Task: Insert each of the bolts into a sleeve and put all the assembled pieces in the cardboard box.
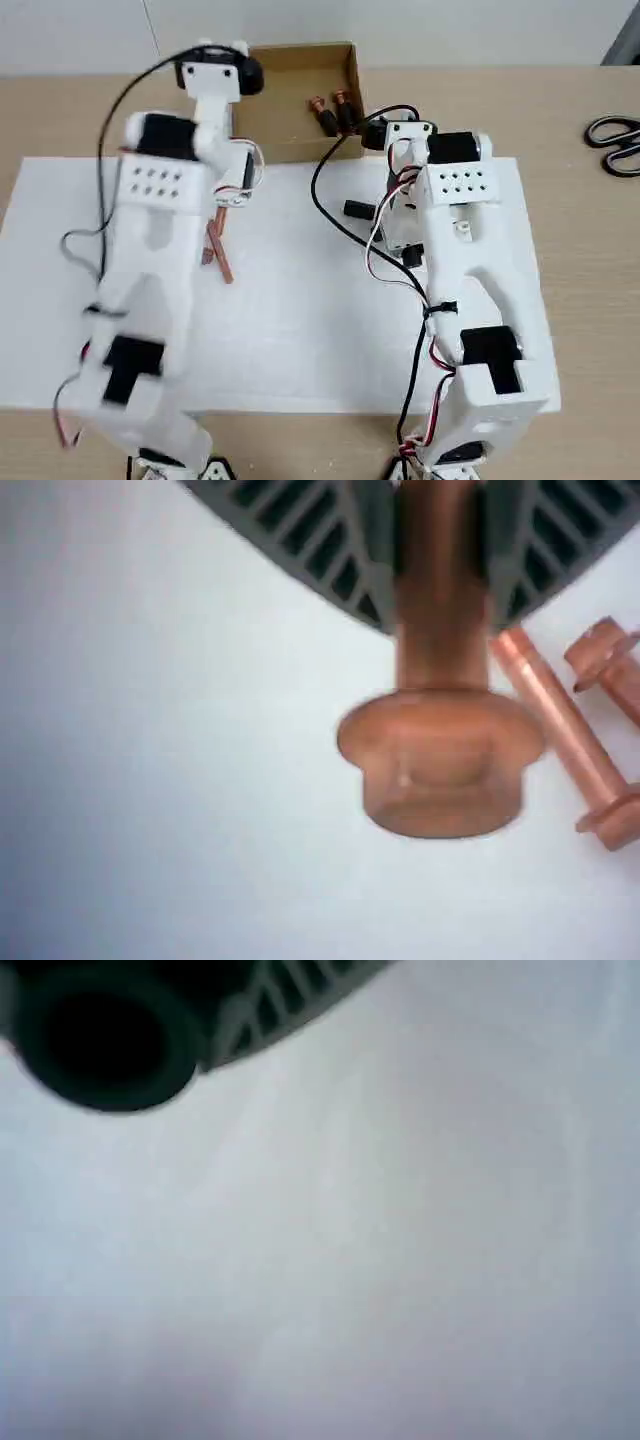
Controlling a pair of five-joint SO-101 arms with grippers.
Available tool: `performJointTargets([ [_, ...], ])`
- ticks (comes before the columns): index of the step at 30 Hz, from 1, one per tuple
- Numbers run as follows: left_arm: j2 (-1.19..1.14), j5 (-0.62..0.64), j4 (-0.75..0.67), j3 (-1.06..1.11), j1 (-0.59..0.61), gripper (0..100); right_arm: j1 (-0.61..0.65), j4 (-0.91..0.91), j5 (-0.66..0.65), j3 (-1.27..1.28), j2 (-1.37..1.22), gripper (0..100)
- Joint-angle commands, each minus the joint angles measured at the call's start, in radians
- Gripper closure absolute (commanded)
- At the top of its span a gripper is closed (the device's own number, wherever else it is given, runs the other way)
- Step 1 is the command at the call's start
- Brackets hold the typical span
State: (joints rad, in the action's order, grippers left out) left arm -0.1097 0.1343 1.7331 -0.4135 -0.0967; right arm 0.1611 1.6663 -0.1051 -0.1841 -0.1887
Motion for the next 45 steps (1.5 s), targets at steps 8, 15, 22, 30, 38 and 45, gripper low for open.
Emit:
performJointTargets([
  [8, 0.735, -0.012, -0.014, 0.719, 0.009, 99, 0.001, -0.001, -0.003, -0.005, 0.068, 99.4],
  [15, 0.913, -0.239, -0.400, 1.218, 0.097, 99, 0.001, 0.001, -0.002, -0.005, 0.064, 99.5],
  [22, 0.888, -0.262, -0.597, 1.443, 0.186, 99, 0.001, 0.002, -0.002, -0.005, 0.064, 99.5],
  [30, 0.710, -0.330, -0.562, 1.388, 0.195, 99, 0.001, 0.002, -0.002, -0.005, 0.064, 99.5],
  [38, 0.546, -0.328, -0.568, 1.302, 0.195, 99, 0.001, 0.002, -0.002, -0.005, 0.064, 99.5],
  [45, 0.483, -0.328, -0.569, 1.254, 0.195, 94, 0.001, 0.002, -0.002, -0.005, 0.064, 99.5],
])
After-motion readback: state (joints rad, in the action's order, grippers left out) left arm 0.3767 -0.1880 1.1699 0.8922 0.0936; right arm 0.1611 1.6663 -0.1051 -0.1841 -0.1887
